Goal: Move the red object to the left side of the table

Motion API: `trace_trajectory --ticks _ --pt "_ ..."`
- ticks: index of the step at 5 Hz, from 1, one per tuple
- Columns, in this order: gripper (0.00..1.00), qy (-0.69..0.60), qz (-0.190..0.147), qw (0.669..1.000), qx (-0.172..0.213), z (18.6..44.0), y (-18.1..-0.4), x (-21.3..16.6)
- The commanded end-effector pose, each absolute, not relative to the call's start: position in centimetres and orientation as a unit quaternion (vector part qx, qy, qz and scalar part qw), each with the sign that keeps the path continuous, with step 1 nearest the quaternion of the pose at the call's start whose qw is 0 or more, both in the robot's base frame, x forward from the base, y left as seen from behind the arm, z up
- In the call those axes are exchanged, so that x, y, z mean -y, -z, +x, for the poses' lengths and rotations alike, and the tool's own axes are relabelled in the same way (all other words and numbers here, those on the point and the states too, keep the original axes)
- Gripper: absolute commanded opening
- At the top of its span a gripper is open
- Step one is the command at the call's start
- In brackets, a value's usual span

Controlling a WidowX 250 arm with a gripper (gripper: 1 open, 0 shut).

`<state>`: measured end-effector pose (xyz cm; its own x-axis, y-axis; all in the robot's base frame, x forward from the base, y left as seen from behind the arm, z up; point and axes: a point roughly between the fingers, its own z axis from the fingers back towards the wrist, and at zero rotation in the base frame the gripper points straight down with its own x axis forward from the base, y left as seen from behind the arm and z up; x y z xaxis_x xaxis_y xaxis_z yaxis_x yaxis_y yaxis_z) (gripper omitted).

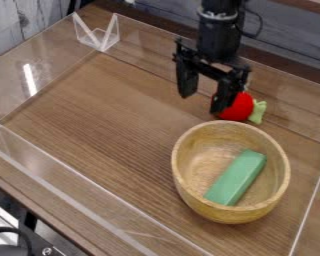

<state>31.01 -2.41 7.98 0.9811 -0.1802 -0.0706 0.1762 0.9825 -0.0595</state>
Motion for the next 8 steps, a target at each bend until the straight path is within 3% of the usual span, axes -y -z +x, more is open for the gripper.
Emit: trace_trajectory --ticks 1,4,5,7,8 --pt "1.00 0.099 -0.027 0.995 -0.007 32.3 -8.6 3.2" --pt "1.00 0.105 -0.034 0.994 0.003 34.1 -6.5 3.9" --pt "0.00 0.104 -0.036 0.994 0.003 34.5 -5.8 3.9" --pt "0.00 0.100 -0.042 0.994 0.010 34.9 -5.7 4.0" --pt "1.00 0.098 -0.045 0.994 0.011 35.0 -5.9 4.1"
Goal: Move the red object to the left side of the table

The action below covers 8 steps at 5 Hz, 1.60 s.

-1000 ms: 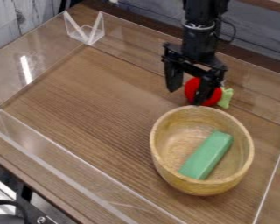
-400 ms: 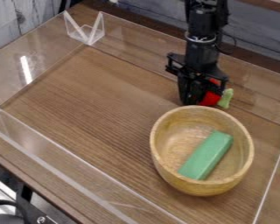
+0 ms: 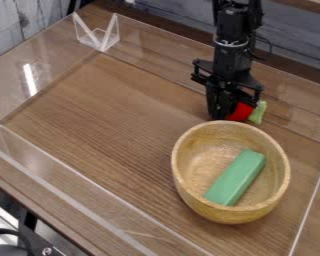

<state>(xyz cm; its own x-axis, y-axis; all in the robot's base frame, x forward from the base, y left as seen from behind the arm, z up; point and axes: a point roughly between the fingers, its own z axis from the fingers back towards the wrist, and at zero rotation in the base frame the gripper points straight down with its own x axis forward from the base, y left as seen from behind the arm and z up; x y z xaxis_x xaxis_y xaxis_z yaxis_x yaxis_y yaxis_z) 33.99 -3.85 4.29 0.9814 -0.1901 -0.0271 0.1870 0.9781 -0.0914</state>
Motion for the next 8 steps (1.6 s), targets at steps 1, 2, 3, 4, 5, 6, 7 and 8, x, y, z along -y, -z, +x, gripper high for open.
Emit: trace_trajectory --ticks 1,2,3,4,5,6,7,8 --pt "1.00 0.095 -0.047 0.994 0.013 35.05 -6.33 4.05" --pt "0.00 0.094 -0.050 0.994 0.016 35.25 -6.18 4.10" --pt "0.00 0.093 -0.051 0.994 0.018 35.42 -5.99 4.14" --pt "1.00 0.091 -0.053 0.994 0.018 35.48 -6.19 4.13" --pt "1.00 0.089 -0.054 0.994 0.018 35.52 -6.37 4.12" --pt "0.00 0.087 -0.056 0.994 0.020 35.71 -6.19 4.15" --pt "0.00 0.086 -0.057 0.994 0.023 35.87 -6.09 4.16" --pt "0.00 0.084 -0.059 0.995 0.022 36.01 -5.73 4.09"
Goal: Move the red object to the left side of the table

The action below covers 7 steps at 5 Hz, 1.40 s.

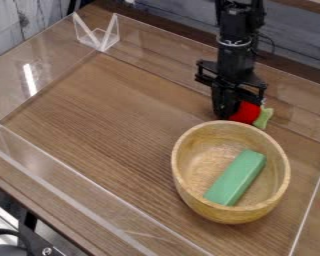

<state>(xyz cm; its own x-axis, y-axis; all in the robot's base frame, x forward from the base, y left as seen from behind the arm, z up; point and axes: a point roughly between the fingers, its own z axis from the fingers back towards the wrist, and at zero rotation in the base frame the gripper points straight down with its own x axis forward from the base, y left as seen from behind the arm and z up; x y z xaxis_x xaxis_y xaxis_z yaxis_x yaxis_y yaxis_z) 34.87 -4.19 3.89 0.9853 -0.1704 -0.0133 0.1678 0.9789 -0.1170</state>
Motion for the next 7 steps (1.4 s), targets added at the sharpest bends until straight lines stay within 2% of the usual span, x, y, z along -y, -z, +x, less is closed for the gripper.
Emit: trace_trajectory --ticks 1,2,3,4,5,6,7 --pt "0.00 0.075 -0.060 0.995 0.038 35.8 -7.2 3.2" --pt "0.00 0.066 -0.062 0.994 0.054 35.6 -8.6 2.3" --pt "0.00 0.058 -0.063 0.992 0.090 35.4 -11.8 1.2" --pt "0.00 0.038 -0.066 0.991 0.111 34.4 -14.3 -1.2" --pt "0.00 0.010 -0.057 0.992 0.116 34.4 -14.8 -4.9" --pt "0.00 0.035 -0.060 0.992 0.108 34.5 -13.8 -2.6" --pt "0.00 0.078 -0.066 0.990 0.097 34.4 -12.7 1.5"
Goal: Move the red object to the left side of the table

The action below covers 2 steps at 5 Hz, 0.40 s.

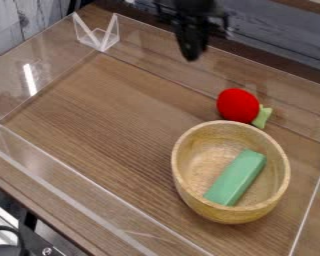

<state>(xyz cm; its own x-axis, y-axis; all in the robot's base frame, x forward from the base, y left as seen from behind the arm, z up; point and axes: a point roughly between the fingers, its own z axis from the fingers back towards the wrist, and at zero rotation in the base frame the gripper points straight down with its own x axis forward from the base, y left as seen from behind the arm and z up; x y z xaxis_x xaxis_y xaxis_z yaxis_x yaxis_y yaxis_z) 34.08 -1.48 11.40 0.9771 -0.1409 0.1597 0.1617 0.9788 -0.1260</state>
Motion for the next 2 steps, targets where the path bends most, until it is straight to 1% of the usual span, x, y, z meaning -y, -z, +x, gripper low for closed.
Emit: trace_trajectory --ticks 1,2 --pt "0.00 0.114 -0.070 0.987 0.089 34.7 -11.8 5.5" --pt "0.00 0.124 -0.069 0.986 0.086 35.2 -10.7 7.3"
